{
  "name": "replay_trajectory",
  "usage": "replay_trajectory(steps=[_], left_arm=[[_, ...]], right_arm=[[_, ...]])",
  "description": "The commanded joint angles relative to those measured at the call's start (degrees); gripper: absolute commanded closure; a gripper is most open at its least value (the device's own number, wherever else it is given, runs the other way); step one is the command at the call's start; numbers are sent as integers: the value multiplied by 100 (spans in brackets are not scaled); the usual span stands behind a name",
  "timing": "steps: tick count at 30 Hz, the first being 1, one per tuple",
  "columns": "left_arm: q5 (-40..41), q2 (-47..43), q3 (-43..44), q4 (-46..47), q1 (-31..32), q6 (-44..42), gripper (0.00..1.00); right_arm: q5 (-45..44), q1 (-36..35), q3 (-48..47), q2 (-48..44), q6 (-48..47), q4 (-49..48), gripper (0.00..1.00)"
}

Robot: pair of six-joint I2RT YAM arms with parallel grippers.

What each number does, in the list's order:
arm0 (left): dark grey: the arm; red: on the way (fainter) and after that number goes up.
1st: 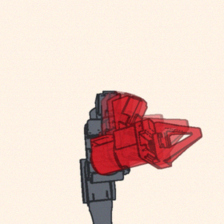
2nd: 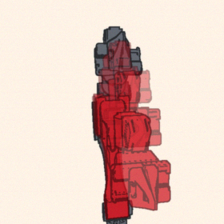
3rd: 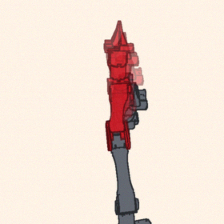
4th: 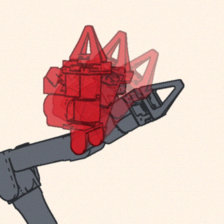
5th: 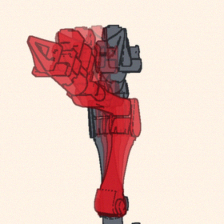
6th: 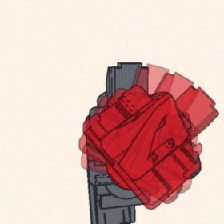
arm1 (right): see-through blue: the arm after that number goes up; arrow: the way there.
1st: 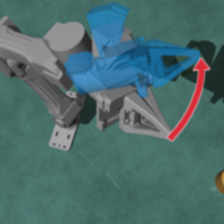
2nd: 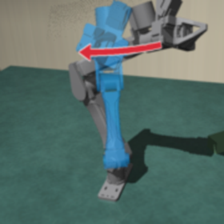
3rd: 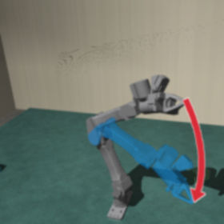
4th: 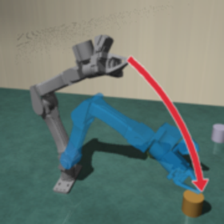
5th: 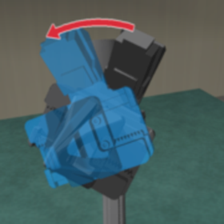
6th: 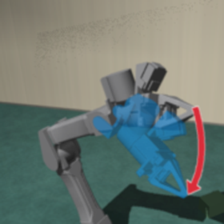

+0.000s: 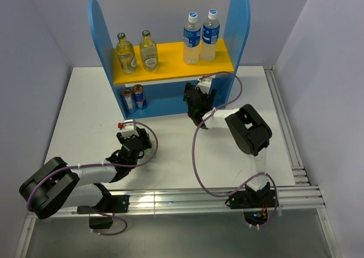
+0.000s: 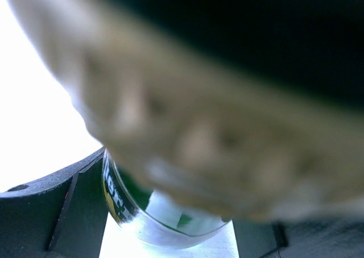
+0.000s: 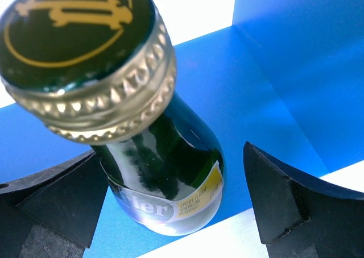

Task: Place and organize the beverage onto the shelf

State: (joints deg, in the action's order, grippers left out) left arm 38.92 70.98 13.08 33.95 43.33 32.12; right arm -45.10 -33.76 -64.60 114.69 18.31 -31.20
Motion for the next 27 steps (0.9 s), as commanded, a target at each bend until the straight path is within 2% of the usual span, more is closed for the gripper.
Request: replay_trajectory(steps=[1, 6, 11, 20, 23, 27], left_arm=[[169, -163, 300, 709, 9, -100, 100], [-68, -155, 590, 621, 9, -179, 100], [-323, 363, 1152, 831, 9, -338, 100], [-525, 1716, 2514, 1192, 88, -619, 100], [-508, 2296, 2971, 1473, 105, -681, 100], [-560, 3200, 3857, 1605, 114, -821, 100]], right_arm=[[-104, 45, -203, -604, -170, -747, 0], [-209, 18, 307, -1212, 67, -362, 0], [-376, -131, 791, -1853, 313, -194, 0], [-464, -272, 1142, -2399, 481, 457, 0], [-508, -307, 1492, -2828, 735, 763, 0], [-719, -438, 2099, -3907, 1148, 1098, 0]])
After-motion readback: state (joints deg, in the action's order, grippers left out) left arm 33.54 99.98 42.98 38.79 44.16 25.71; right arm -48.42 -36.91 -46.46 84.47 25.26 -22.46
